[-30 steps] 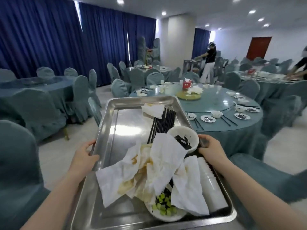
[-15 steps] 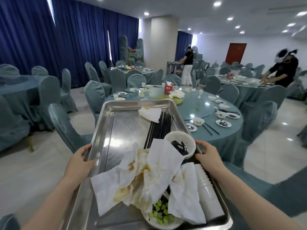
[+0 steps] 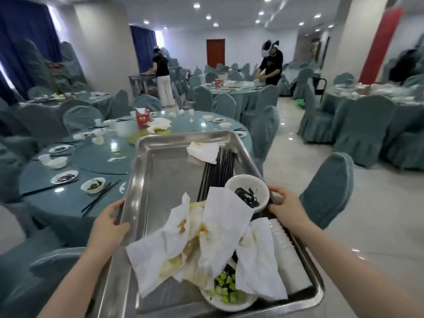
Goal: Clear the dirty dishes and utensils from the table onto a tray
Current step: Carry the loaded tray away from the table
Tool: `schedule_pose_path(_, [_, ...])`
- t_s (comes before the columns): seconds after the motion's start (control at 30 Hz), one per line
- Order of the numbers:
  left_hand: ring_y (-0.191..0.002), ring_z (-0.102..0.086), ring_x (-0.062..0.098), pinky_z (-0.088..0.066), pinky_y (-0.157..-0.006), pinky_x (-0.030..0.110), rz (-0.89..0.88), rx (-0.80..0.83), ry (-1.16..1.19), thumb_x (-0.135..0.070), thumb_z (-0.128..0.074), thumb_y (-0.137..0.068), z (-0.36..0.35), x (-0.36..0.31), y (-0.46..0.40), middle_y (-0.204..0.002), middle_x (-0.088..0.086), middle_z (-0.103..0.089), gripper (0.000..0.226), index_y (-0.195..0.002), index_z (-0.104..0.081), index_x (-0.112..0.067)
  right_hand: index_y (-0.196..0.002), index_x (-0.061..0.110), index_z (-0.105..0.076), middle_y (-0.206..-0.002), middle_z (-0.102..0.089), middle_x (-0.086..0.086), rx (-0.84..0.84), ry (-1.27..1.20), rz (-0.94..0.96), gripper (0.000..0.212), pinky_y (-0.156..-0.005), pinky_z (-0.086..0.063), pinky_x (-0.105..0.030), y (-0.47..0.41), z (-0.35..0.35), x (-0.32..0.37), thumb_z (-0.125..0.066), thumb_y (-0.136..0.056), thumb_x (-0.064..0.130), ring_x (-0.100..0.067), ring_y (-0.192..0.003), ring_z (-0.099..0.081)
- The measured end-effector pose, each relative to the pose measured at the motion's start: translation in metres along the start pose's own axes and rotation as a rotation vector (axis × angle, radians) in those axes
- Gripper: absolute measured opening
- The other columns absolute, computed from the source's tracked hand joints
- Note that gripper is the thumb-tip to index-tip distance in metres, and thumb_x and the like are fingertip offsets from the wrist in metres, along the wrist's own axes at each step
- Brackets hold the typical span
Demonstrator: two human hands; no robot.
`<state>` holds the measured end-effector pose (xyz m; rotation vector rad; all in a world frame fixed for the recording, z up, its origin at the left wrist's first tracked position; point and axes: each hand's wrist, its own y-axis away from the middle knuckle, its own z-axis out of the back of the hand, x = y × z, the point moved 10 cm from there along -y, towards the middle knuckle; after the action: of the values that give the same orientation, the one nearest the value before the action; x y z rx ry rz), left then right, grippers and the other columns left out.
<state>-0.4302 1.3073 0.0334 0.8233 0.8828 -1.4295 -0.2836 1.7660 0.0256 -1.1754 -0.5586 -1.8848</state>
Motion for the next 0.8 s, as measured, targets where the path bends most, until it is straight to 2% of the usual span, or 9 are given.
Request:
schedule_pose_path(0.1, [-0.051,-0.063,0.0,-0.047,-0.043,0.018,-0.051,0.089,0.026,0.01,-0.062,-0.077,-0.06,-0.035,-0.017,-0.079,-0.006,-0.068,0.065,-0.127,-0.054,-0.029,-0.115,0.034,-0.062,-0.087,-0.073,-0.003,-0.105,-0.008,-0.058,0.056,-0.079,-0.057,-0.045,-0.002,0.053,-0.03,-0.062,-0.07,0.0,-0.021,-0.08,-0.069])
schedule_pose_path(0.2, [-0.052,-0.063,-0.005,-0.047,-0.042,0.013,-0.096,0.17,0.096,0.009,-0.068,-0.077,-0.128,-0.073,-0.022,-0.079,-0.013,-0.067,0.061,-0.127,-0.056,-0.025,-0.109,0.038,-0.063,-0.078,-0.073,-0.001,-0.201,-0.005,-0.105,0.055,-0.077,-0.057,-0.045,-0.004,0.112,-0.061,-0.063,-0.068,0.001,-0.02,-0.073,-0.07])
schedule_pose_path(0.27, [-0.05,-0.062,-0.003,-0.046,-0.041,0.012,-0.118,0.217,0.102,0.012,-0.064,-0.077,-0.176,-0.1,-0.021,-0.079,-0.01,-0.065,0.06,-0.128,-0.056,-0.019,-0.109,0.038,-0.064,-0.082,-0.072,0.004,-0.254,-0.003,-0.129,0.056,-0.081,-0.056,-0.044,-0.005,0.154,-0.081,-0.064,-0.068,0.001,-0.017,-0.077,-0.069])
schedule_pose_path(0.33, [-0.047,-0.06,0.006,-0.043,-0.038,0.013,-0.134,0.257,0.092,0.013,-0.061,-0.077,-0.225,-0.126,-0.016,-0.075,-0.006,-0.065,0.061,-0.13,-0.055,-0.017,-0.112,0.037,-0.064,-0.082,-0.071,0.002,-0.294,0.001,-0.157,0.056,-0.082,-0.055,-0.045,-0.01,0.198,-0.102,-0.064,-0.068,0.002,-0.02,-0.079,-0.068])
schedule_pose_path(0.5, [-0.038,-0.054,-0.003,-0.036,-0.034,0.008,-0.205,0.309,0.107,0.018,-0.055,-0.075,-0.348,-0.195,0.005,-0.07,-0.008,-0.06,0.061,-0.128,-0.056,-0.014,-0.112,0.036,-0.064,-0.078,-0.071,-0.008,-0.371,0.034,-0.189,0.056,-0.078,-0.056,-0.044,-0.033,0.314,-0.151,-0.065,-0.069,0.002,-0.025,-0.074,-0.069])
schedule_pose_path(0.57, [-0.034,-0.052,0.0,-0.035,-0.033,0.01,-0.2,0.326,0.111,0.016,-0.055,-0.076,-0.397,-0.216,0.011,-0.069,-0.003,-0.061,0.063,-0.129,-0.056,-0.018,-0.11,0.037,-0.064,-0.076,-0.071,-0.007,-0.397,0.041,-0.194,0.054,-0.077,-0.057,-0.044,-0.045,0.358,-0.169,-0.065,-0.069,0.002,-0.024,-0.071,-0.069])
schedule_pose_path(0.63, [-0.042,-0.058,0.003,-0.04,-0.038,0.014,-0.199,0.363,0.115,0.012,-0.057,-0.077,-0.446,-0.236,0.014,-0.08,0.002,-0.066,0.064,-0.131,-0.054,-0.022,-0.108,0.038,-0.065,-0.074,-0.071,-0.007,-0.422,0.051,-0.206,0.053,-0.076,-0.057,-0.044,-0.057,0.401,-0.187,-0.065,-0.068,0.002,-0.024,-0.069,-0.069])
schedule_pose_path(0.7, [-0.06,-0.065,0.007,-0.045,-0.047,0.021,-0.197,0.399,0.109,0.009,-0.06,-0.077,-0.491,-0.255,0.016,-0.094,0.001,-0.067,0.067,-0.134,-0.052,-0.025,-0.105,0.04,-0.064,-0.073,-0.071,-0.008,-0.442,0.064,-0.224,0.053,-0.076,-0.057,-0.045,-0.07,0.439,-0.204,-0.065,-0.068,0.002,-0.026,-0.07,-0.069])
schedule_pose_path(0.8, [-0.075,-0.065,0.004,-0.046,-0.053,0.022,-0.227,0.43,0.079,0.006,-0.063,-0.077,-0.548,-0.286,0.012,-0.095,-0.009,-0.061,0.067,-0.134,-0.051,-0.028,-0.103,0.041,-0.064,-0.074,-0.071,-0.012,-0.463,0.058,-0.24,0.052,-0.076,-0.056,-0.047,-0.096,0.481,-0.23,-0.066,-0.069,0.002,-0.028,-0.07,-0.069])
